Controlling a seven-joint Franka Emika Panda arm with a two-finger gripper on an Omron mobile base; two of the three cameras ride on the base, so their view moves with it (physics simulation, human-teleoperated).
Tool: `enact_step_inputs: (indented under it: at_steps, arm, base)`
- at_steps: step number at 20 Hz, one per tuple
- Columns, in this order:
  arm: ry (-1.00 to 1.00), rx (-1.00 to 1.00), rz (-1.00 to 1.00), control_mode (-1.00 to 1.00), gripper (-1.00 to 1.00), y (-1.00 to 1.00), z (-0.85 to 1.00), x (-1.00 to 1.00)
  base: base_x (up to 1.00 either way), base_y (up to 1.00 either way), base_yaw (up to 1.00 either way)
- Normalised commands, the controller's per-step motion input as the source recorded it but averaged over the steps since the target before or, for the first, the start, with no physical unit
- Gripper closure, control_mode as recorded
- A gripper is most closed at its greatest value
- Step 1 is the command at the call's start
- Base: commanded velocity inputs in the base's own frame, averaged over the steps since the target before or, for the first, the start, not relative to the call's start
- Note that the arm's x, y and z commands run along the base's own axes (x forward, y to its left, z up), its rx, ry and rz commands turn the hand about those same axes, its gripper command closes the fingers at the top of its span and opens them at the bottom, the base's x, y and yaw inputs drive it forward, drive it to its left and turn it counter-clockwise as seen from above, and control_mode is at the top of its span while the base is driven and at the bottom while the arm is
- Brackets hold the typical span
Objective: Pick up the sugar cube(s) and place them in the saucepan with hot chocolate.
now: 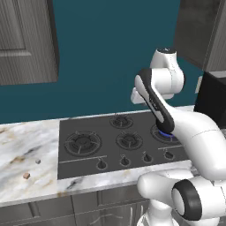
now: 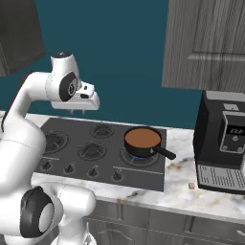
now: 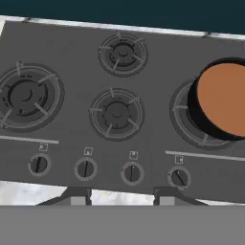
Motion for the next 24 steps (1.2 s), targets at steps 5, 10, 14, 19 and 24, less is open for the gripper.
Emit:
enact_step_inputs:
  at_steps: [5,10,14,19,24]
  arm:
    - [0.00,0.01,-0.13,-1.00,-1.00,-0.23,-0.13,-0.12]
    - [-0.01,0.10,-0.28,-1.00,-1.00,-0.70,-0.25,-0.18]
    - [0.00,0.18,-0.33,-1.00,-1.00,-0.98,-0.27,0.00]
    - [0.01,0.22,-0.32,-1.00,-1.00,-1.00,-0.25,0.00]
    - [0.01,0.10,-0.25,-1.00,-1.00,-0.97,-0.15,-0.07]
  base:
    - [0.00,0.00,0.00]
    - [0.00,0.00,0.00]
    - [0.00,0.00,0.00]
    - [0.00,0.00,0.00]
    - [0.00,0.00,0.00]
